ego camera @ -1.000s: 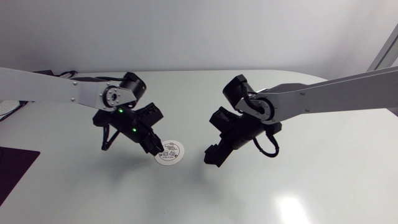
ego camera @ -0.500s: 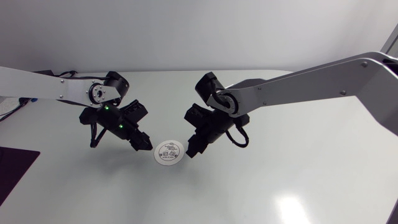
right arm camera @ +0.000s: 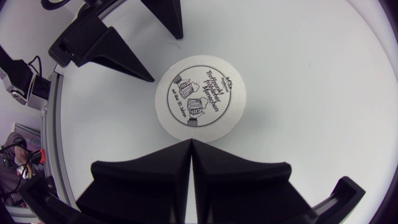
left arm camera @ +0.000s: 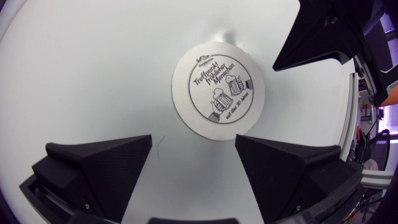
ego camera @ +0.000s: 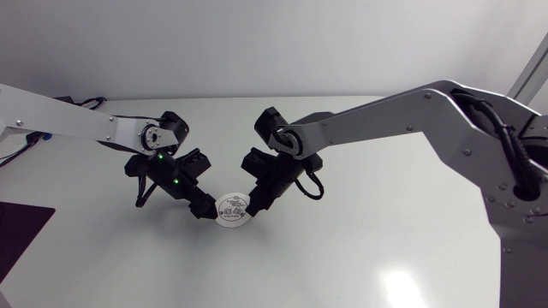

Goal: Turn the coaster over.

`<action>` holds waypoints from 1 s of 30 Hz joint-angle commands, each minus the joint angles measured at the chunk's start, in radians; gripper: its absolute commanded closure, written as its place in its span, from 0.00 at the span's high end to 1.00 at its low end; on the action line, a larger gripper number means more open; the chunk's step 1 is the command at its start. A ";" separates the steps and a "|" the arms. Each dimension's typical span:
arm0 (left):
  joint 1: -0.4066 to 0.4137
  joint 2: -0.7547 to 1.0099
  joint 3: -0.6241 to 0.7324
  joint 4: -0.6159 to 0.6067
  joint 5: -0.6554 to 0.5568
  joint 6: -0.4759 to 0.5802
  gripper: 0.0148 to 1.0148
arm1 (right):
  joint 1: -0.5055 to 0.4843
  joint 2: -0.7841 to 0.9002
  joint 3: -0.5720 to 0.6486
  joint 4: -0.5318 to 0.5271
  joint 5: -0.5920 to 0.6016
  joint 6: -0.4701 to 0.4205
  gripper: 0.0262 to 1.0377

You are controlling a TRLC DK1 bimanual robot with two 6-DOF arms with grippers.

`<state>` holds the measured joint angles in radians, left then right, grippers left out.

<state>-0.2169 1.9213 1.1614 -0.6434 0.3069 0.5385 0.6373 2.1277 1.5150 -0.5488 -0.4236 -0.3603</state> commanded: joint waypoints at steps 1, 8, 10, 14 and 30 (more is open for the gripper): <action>-0.015 0.044 0.040 -0.012 0.001 -0.002 0.94 | 0.007 0.037 0.033 -0.031 -0.012 -0.026 0.02; -0.058 0.084 0.073 -0.015 0.006 -0.017 0.87 | -0.004 0.074 0.090 -0.071 -0.027 -0.037 0.02; -0.075 0.094 0.081 -0.025 0.008 -0.017 0.80 | -0.008 0.081 0.100 -0.085 -0.032 -0.045 0.02; -0.107 0.093 0.089 -0.050 0.041 -0.017 0.74 | -0.013 0.078 0.090 -0.094 -0.038 -0.051 0.02; -0.098 0.044 0.089 -0.096 0.133 -0.009 0.74 | -0.047 -0.031 -0.072 -0.074 -0.037 -0.072 0.02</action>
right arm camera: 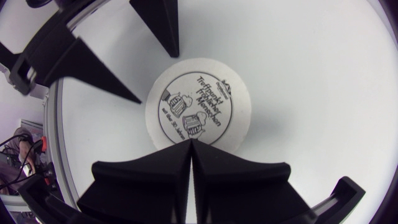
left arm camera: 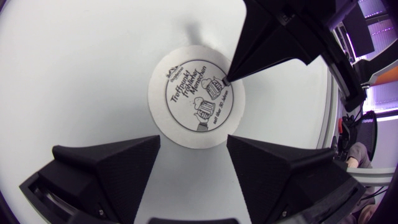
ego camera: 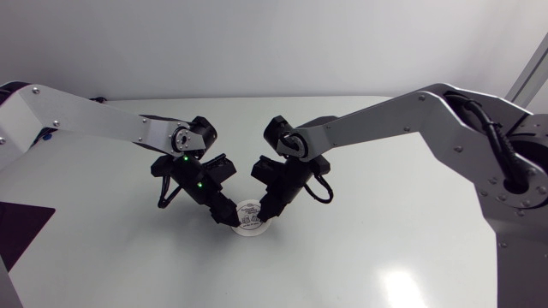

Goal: Turn the coaster over.

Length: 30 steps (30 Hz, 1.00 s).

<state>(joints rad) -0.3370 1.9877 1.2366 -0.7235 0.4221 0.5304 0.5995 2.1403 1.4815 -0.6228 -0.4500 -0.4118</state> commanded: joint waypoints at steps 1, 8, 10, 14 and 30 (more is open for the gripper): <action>0.030 -0.024 0.014 -0.022 0.021 0.003 0.74 | -0.012 -0.049 -0.050 0.003 -0.009 -0.022 0.02; 0.044 -0.023 0.014 -0.025 0.032 0.005 0.74 | -0.023 -0.033 -0.096 0.040 -0.007 -0.027 0.02; 0.041 -0.023 0.015 -0.028 0.033 0.005 0.74 | -0.021 -0.033 -0.095 0.041 -0.007 -0.025 0.02; 0.039 -0.023 0.029 -0.040 0.050 0.002 0.74 | -0.023 -0.019 -0.087 0.041 -0.006 -0.024 0.02; 0.033 0.102 0.123 -0.132 0.098 -0.015 0.96 | -0.047 0.010 -0.079 0.034 -0.021 -0.030 0.02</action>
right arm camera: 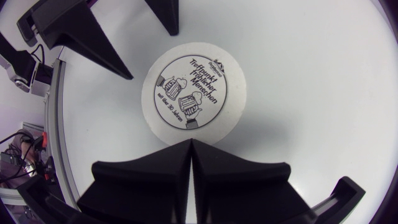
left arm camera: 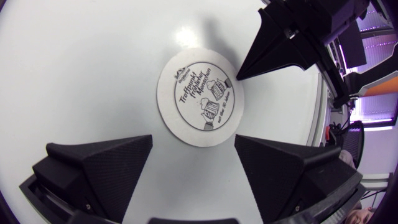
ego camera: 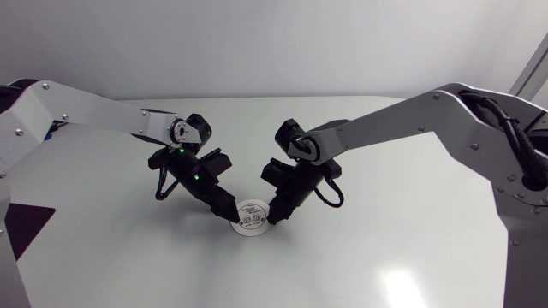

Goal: Turn the coaster over.

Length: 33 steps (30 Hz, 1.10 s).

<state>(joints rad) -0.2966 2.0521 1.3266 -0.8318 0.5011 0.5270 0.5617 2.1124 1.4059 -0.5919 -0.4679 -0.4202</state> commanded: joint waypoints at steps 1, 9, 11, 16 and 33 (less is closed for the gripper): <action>-0.007 0.049 0.045 -0.044 0.033 -0.012 0.96 | -0.011 0.040 -0.001 0.000 -0.005 -0.023 0.02; -0.010 0.072 0.082 -0.081 0.040 -0.030 0.96 | -0.017 0.047 0.008 -0.011 -0.015 -0.031 0.02; -0.010 0.069 0.082 -0.081 0.040 -0.030 0.96 | -0.016 0.037 0.007 -0.014 -0.020 -0.031 0.02; -0.007 0.065 0.080 -0.084 0.045 -0.032 0.96 | -0.006 -0.006 0.021 -0.036 -0.020 -0.028 0.02; -0.010 0.062 0.074 -0.092 0.063 -0.044 0.96 | -0.031 -0.002 0.088 -0.071 -0.038 -0.043 0.02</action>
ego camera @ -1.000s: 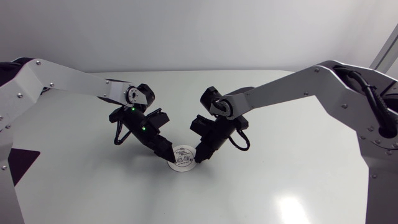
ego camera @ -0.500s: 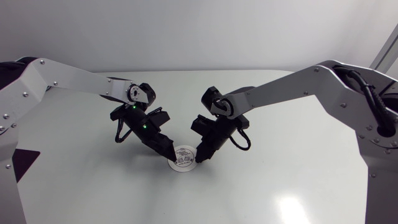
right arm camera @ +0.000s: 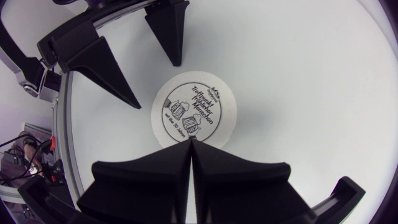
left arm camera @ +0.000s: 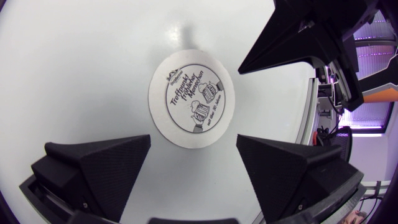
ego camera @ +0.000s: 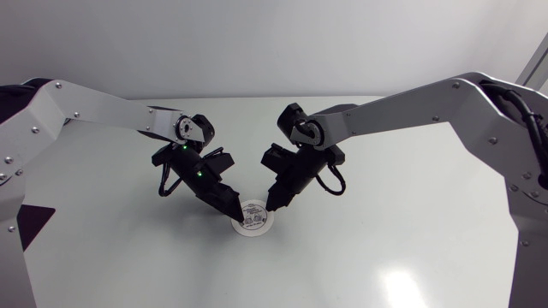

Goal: Turn the coaster over.

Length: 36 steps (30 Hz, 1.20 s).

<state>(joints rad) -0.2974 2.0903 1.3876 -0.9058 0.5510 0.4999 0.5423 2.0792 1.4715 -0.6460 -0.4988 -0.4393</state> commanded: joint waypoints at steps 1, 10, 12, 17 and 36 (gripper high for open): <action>-0.009 0.022 0.011 -0.018 0.013 -0.018 0.96 | -0.015 0.045 0.029 -0.015 -0.007 -0.026 0.02; -0.009 0.010 -0.002 -0.024 0.024 -0.023 0.96 | -0.016 0.113 0.042 -0.014 -0.007 -0.036 0.02; -0.008 0.005 -0.004 -0.028 0.032 -0.023 0.96 | -0.015 0.119 0.046 -0.015 -0.007 -0.039 0.02; -0.011 -0.004 -0.016 -0.041 0.038 -0.027 0.96 | -0.016 0.131 0.046 -0.020 -0.011 -0.041 0.02; -0.020 0.043 -0.019 -0.042 -0.028 -0.115 0.96 | -0.036 0.145 0.042 -0.069 -0.069 -0.078 0.02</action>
<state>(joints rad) -0.3218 2.0933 1.3846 -0.9390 0.5388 0.4267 0.5056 2.1956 1.5215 -0.6895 -0.5621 -0.4950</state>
